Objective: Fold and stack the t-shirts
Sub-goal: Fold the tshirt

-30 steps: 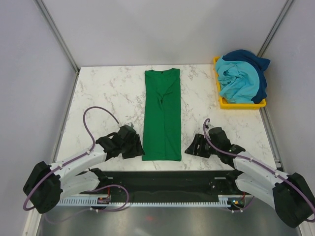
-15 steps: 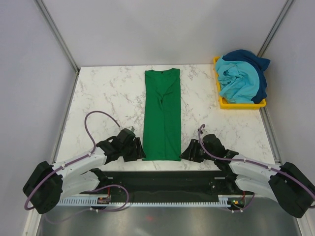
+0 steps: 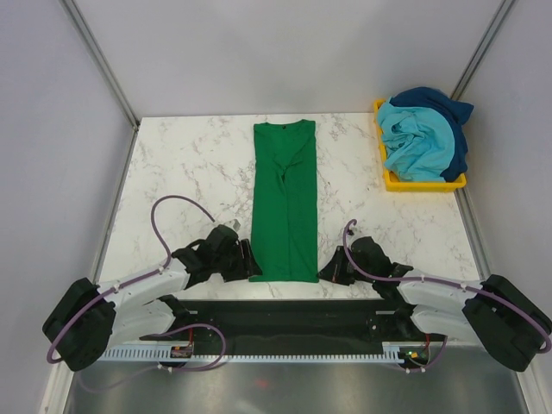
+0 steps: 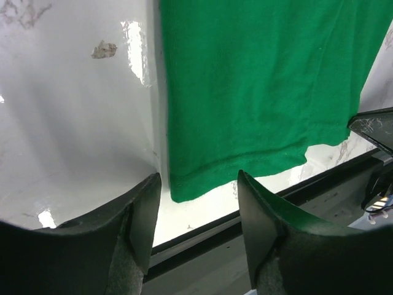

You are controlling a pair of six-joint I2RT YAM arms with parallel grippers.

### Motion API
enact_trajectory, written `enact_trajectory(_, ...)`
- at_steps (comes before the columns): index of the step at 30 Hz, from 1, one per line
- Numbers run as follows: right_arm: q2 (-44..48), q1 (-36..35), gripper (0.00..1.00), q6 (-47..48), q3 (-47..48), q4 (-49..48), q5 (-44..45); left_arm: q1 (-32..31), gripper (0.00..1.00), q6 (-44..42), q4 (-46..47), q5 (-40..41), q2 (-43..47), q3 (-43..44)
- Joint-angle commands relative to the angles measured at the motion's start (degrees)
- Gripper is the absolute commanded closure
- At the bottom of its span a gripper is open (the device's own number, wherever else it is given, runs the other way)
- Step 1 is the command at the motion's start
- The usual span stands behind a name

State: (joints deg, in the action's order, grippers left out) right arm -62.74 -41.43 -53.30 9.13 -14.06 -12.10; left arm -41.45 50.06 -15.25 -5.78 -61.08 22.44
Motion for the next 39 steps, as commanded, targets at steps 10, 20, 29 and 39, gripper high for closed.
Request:
enact_trajectory(10, 1.6, -0.8, 1.00, 0.6, -2.4, 2.7, 3.5, -0.2, 0.92, -0.1, 1.2, -0.4, -3.3, -2.5)
enact_trajectory(20, 18.2, -0.9, 1.00, -1.1, 1.2, 22.8, 4.5, -4.3, 0.98, 3.0, -8.3, 2.4, 4.9, 0.3)
enact_trajectory(29, 24.2, -1.1, 1.00, -0.5, 11.0, 35.0, 6.5, -5.5, 0.98, 2.7, -19.3, 4.4, 9.2, 12.1)
enact_trajectory(39, 7.0, 0.0, 1.00, 11.0, 34.2, 39.4, 17.5, -3.6, 0.98, -8.0, -24.8, 13.9, -5.2, 34.6)
